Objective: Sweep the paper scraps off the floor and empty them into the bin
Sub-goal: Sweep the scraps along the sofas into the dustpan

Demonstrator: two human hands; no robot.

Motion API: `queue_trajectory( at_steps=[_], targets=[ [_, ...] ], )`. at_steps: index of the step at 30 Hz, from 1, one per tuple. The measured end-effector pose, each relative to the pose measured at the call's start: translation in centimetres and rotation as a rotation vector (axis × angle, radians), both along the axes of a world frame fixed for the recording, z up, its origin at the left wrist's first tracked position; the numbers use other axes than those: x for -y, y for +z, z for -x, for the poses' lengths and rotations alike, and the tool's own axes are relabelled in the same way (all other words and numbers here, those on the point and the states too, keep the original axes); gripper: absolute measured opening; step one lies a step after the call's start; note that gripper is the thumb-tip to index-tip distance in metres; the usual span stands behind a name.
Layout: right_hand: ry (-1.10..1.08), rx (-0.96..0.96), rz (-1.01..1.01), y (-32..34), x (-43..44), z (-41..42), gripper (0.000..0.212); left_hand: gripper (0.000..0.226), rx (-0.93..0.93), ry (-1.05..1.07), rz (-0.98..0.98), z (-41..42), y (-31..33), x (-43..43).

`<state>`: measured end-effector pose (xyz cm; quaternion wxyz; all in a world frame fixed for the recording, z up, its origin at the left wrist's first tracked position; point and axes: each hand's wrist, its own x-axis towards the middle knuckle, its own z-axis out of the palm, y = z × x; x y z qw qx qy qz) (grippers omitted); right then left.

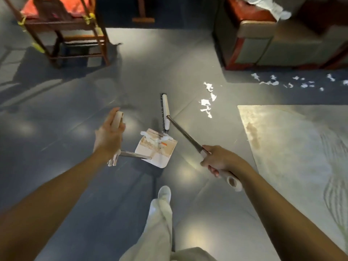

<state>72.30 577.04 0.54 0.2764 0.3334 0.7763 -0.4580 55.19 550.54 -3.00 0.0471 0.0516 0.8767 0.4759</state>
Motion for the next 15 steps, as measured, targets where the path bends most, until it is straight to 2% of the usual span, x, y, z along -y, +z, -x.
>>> queue_trajectory(
  at_steps=[4, 8, 15],
  targets=[
    [-0.083, 0.026, -0.010, 0.2, -6.5, 5.3, 0.043, 0.034, 0.028, -0.105, -0.054, 7.8, 0.2, -8.1],
    [-0.189, 0.018, -0.021, -0.3, -12.5, 9.2, 0.041, 0.043, 0.041, -0.210, -0.045, 14.4, 0.7, -15.4],
    [-0.333, 0.049, -0.087, -4.3, -25.6, 17.2, 0.050, 0.046, 0.062, -0.329, 0.004, 25.0, -2.4, -28.9]
  ],
)
